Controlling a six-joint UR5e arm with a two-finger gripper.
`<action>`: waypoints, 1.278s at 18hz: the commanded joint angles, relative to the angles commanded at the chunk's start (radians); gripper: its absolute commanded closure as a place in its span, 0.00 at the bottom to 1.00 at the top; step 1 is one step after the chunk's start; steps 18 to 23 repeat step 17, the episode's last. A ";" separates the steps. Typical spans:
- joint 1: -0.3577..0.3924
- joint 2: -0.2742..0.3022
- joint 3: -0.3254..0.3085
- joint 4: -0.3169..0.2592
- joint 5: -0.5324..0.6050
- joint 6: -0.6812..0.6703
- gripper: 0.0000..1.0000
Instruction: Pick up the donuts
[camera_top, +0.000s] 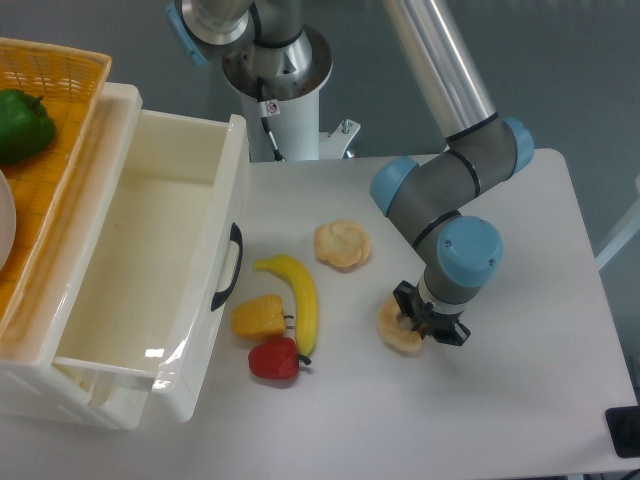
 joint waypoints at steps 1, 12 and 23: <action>0.000 -0.005 0.038 -0.052 0.000 0.003 1.00; 0.009 0.003 0.215 -0.256 -0.006 0.115 1.00; 0.011 0.008 0.218 -0.263 -0.002 0.147 1.00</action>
